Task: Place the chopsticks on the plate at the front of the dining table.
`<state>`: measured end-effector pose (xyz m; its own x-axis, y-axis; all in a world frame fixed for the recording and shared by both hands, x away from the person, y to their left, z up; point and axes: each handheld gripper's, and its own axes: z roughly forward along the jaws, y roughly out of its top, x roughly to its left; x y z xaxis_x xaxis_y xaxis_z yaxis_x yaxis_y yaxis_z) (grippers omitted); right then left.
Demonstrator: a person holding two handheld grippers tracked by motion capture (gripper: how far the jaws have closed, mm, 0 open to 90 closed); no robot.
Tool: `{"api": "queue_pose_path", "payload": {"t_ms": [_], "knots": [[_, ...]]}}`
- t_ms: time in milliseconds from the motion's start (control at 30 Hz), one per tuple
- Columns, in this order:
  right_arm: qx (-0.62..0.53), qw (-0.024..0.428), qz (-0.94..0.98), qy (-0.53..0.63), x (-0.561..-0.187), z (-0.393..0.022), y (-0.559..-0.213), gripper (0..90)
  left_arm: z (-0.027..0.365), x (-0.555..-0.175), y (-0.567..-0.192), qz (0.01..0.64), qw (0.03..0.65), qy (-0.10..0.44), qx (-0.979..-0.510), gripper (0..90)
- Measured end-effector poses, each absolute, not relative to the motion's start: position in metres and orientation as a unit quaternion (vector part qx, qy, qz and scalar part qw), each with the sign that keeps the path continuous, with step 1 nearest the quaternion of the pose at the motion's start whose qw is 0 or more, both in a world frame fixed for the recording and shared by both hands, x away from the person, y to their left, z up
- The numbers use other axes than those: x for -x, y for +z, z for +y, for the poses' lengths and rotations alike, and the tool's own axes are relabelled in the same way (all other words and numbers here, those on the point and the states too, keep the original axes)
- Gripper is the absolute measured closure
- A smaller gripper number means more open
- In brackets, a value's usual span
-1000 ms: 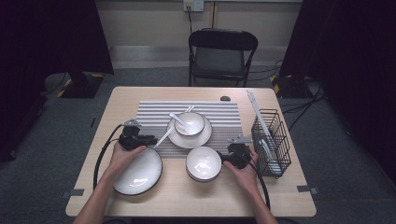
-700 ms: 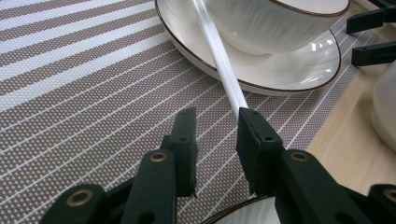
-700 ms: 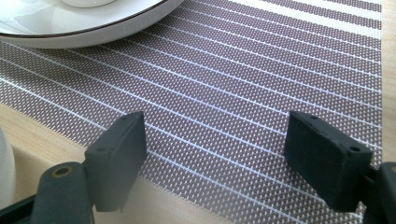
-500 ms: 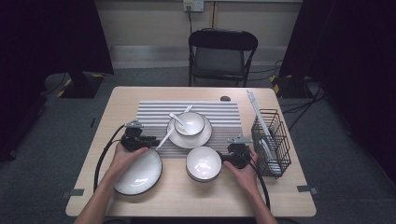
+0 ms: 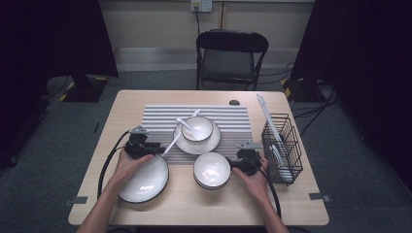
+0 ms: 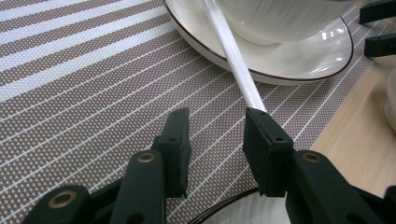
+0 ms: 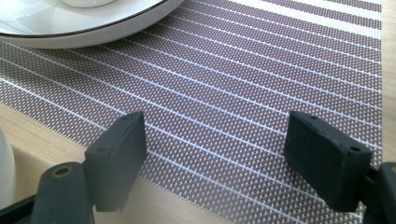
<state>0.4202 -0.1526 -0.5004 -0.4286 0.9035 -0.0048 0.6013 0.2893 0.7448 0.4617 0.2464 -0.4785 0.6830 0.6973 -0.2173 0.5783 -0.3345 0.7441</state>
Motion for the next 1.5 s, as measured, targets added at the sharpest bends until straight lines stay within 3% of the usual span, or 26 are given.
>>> {"api": "queue_pose_path", "payload": {"t_ms": [967, 1500], "knots": [[-0.487, 0.22, 0.772, 0.344, -0.42, -0.153, -0.5, 20.1, 0.237, -0.462, -0.48, 0.395, 0.405, 0.08, -0.821, 36.5], [-0.487, 0.22, 0.772, 0.343, -0.42, -0.153, -0.5, 20.2, 0.231, -0.46, -0.478, 0.389, 0.4, 0.09, -0.825, 32.0]]}}
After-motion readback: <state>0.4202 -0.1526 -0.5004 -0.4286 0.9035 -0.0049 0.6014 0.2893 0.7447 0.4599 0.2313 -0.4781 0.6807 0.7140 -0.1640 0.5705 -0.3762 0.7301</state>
